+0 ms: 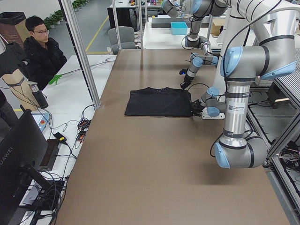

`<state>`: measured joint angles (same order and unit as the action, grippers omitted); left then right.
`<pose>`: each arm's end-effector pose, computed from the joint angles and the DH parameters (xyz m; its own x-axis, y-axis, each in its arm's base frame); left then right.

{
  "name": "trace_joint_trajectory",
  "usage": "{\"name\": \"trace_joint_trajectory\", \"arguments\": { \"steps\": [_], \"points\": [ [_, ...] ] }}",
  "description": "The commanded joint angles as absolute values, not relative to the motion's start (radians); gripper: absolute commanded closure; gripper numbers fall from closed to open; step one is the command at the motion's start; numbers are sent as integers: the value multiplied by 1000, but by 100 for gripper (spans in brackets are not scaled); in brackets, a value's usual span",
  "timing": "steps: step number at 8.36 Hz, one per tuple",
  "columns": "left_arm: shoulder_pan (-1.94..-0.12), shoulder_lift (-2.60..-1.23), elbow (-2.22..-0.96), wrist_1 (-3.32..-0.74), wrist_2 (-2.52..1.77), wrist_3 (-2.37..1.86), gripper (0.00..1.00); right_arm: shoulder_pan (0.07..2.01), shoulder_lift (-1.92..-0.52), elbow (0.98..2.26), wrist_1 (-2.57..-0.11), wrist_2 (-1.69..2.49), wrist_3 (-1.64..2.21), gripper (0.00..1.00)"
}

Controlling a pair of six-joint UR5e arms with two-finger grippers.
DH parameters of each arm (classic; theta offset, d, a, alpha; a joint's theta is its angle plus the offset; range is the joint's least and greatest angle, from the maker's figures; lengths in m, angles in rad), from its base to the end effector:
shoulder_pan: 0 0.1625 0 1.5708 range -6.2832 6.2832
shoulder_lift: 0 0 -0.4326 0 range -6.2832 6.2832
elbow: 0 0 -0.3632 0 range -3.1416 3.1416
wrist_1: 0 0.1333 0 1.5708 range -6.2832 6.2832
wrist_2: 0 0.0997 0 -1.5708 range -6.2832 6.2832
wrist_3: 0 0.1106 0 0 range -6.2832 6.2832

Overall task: Fold clothes
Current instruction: 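Grasp the near edge of the shirt with both grippers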

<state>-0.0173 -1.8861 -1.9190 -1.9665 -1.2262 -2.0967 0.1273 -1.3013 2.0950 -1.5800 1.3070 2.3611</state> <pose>0.5568 -0.1803 0.3141 0.2673 -0.4772 -0.8372 0.5145 0.8052 -0.2947 -0.4911 -0.2263 0.3257 0.2770 0.7270 0.6282 -0.7136 0.5935 -0.3721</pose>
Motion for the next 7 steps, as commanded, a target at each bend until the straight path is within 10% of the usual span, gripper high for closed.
{"name": "trace_joint_trajectory", "arguments": {
  "steps": [1, 4, 7],
  "points": [
    [-20, -1878, -1977, -1954, -1229, -2091, 100, 136, -1304, 2111, -1580, 1313, 2361, 100],
    [-55, -1830, -2153, -1936, -1241, -2086, 100, 187, -1309, 2225, -1580, 1362, 2359, 100],
    [-454, -2047, -2026, -1839, -1573, -1961, 100, 501, -1207, 2139, -1583, 1676, 2216, 100]
  ]
}}
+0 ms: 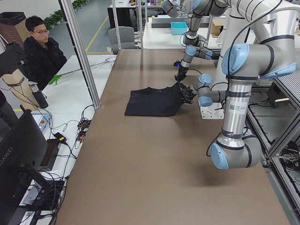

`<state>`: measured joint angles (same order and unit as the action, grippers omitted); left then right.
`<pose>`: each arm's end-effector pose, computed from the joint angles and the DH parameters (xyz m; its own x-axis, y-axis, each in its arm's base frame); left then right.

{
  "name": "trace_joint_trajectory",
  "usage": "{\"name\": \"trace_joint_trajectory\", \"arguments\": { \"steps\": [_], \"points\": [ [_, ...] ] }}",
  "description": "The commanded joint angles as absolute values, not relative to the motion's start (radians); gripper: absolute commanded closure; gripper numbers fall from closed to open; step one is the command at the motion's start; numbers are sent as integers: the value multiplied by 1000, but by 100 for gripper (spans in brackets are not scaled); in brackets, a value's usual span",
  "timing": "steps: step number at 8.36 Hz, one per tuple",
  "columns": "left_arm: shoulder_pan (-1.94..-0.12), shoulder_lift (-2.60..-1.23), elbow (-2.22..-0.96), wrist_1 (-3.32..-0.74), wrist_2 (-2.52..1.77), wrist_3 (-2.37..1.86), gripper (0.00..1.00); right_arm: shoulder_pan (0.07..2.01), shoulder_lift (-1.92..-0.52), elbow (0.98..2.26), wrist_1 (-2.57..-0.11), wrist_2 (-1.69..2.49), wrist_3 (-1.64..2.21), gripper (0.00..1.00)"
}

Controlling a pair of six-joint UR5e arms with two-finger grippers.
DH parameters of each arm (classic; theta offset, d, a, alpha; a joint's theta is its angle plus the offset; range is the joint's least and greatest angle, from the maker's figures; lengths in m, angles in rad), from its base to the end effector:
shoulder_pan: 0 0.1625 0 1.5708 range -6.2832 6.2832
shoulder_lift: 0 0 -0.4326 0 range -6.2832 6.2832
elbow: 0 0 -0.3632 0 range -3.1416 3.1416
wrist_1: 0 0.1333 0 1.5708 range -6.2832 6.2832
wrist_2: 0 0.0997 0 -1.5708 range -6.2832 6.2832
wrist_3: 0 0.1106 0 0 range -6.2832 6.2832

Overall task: Fold clothes
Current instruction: 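Lift the near edge with both grippers and fold it away from the robot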

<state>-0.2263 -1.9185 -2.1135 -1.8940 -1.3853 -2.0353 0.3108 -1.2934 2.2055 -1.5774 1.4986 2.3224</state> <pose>0.4650 -0.2648 0.2315 0.1304 -0.4818 -0.8665 0.5003 0.7865 -0.3620 -0.4225 -0.2841 0.2810 0.1842 0.7745 0.6052 -0.6636 0.5522 -0.5047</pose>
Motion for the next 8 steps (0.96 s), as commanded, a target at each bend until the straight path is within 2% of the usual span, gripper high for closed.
{"name": "trace_joint_trajectory", "arguments": {
  "steps": [1, 3, 5, 6, 7, 8],
  "points": [
    [-548, -2136, -1917, -1841, -1647, -1919, 100, 568, -1157, 2065, -1583, 1693, 2183, 100],
    [-677, -2349, -1620, -1855, -1742, -1860, 100, 665, -1083, 1937, -1578, 1694, 1986, 100],
    [-767, -2451, -1371, -1959, -1798, -1807, 100, 742, -932, 1675, -1556, 1700, 1857, 100],
    [-794, -2480, -1227, -2082, -1798, -1792, 100, 790, -866, 1490, -1429, 1701, 1783, 100],
    [-807, -2526, -1050, -2211, -1767, -1739, 78, 829, -811, 1301, -1287, 1700, 1696, 100],
    [-819, -2545, -931, -2309, -1690, -1653, 6, 865, -732, 1164, -1235, 1700, 1578, 1]
  ]
}}
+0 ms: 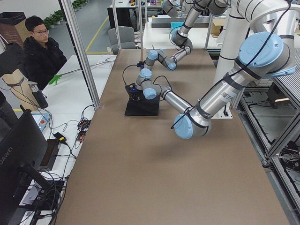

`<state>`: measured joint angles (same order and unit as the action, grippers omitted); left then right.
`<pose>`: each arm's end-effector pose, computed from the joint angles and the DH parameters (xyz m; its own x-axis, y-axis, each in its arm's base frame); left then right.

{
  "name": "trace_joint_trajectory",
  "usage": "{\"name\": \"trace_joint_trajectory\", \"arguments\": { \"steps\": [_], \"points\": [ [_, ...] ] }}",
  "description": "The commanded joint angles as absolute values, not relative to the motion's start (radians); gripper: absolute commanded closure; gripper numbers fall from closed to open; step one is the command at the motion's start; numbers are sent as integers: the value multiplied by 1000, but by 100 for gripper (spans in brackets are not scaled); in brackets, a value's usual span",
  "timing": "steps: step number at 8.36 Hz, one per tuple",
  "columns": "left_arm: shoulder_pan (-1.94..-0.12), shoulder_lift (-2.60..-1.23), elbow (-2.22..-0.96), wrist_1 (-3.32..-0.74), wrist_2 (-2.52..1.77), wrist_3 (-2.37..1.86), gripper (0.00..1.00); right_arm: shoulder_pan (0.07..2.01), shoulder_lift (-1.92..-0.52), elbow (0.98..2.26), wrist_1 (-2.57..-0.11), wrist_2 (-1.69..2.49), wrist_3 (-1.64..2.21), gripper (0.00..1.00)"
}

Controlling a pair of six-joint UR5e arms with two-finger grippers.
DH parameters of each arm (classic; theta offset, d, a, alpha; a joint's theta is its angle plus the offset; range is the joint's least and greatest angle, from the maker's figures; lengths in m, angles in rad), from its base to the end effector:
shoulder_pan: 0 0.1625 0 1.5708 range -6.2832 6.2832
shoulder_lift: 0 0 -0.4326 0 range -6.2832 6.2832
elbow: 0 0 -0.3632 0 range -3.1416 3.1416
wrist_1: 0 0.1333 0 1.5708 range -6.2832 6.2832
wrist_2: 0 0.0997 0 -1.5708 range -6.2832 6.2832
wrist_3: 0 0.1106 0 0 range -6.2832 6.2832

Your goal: Fold clothes

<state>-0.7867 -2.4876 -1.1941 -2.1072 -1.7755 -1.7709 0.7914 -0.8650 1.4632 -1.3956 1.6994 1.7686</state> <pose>0.4847 -0.6429 0.2025 0.2157 -0.4918 -0.8436 0.6222 0.7351 -0.2695 -0.4274 -0.6021 0.2960 0.3669 0.6486 0.6669 -0.7288 0.6459 -0.2273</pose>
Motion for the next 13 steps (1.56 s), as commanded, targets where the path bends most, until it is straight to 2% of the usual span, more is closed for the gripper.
{"name": "trace_joint_trajectory", "arguments": {
  "steps": [1, 6, 8, 11, 13],
  "points": [
    [-827, -2545, -919, -2321, -1662, -1602, 6, 882, -726, 1152, -1230, 1700, 1465, 5],
    [-863, -2536, -931, -2316, -1680, -1536, 6, 891, -744, 1154, -1195, 1686, 1330, 5],
    [-926, -2487, -962, -2205, -1776, -1220, 6, 938, -822, 1170, -1195, 1689, 1004, 5],
    [-1066, -2305, -1185, -1972, -1793, -729, 6, 1085, -928, 1178, -1197, 1764, 512, 5],
    [-1190, -2087, -1334, -1970, -1793, -443, 6, 1198, -1015, 1178, -1190, 1776, 271, 5]
  ]
}}
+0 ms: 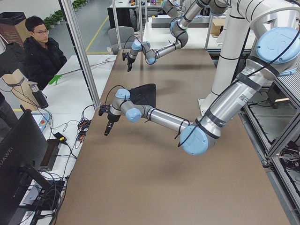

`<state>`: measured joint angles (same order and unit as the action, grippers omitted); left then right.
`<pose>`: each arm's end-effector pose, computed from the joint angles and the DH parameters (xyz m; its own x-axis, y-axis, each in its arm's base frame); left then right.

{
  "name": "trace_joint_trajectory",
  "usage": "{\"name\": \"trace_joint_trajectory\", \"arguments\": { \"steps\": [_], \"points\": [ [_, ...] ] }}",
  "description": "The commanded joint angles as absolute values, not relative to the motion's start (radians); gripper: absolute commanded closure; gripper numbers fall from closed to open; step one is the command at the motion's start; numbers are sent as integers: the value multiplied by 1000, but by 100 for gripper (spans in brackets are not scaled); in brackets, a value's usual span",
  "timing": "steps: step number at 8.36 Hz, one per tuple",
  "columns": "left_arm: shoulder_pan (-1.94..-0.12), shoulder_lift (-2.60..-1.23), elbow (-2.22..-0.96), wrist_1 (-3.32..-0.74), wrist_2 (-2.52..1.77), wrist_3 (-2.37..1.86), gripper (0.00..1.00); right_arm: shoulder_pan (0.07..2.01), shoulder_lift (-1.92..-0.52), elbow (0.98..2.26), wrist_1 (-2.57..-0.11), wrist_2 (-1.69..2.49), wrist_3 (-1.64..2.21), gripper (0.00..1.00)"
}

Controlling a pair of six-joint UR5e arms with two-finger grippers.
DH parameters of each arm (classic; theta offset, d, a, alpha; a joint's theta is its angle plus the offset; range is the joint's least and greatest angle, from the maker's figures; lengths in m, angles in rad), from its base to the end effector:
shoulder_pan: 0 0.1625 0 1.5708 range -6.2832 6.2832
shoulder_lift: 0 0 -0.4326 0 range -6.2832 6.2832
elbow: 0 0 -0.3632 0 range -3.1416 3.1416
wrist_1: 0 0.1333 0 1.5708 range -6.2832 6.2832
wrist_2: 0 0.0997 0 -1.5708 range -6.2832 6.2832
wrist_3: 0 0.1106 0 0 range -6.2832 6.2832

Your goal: Fold clothes

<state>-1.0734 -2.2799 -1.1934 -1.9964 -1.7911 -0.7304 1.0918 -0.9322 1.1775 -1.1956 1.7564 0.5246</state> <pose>0.2723 -0.7302 0.3825 0.8168 0.0190 -0.5766 0.2661 0.8744 0.4058 -0.2476 -0.7216 0.4521 0.8999 -0.1128 0.4212 -0.0875 0.8995 0.4280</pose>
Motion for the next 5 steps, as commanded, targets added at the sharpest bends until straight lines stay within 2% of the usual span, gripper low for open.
{"name": "trace_joint_trajectory", "arguments": {
  "steps": [1, 3, 5],
  "points": [
    [-1242, -1974, -1404, -1971, -1780, -302, 6, 1253, -1075, 1180, -1140, 1776, 164, 5],
    [-1386, -1789, -1488, -2003, -1787, -63, 6, 1359, -1184, 1181, -1040, 1775, -33, 5],
    [-1457, -1641, -1514, -2144, -1798, 55, 6, 1440, -1290, 1256, -1039, 1779, -115, 5]
  ]
}}
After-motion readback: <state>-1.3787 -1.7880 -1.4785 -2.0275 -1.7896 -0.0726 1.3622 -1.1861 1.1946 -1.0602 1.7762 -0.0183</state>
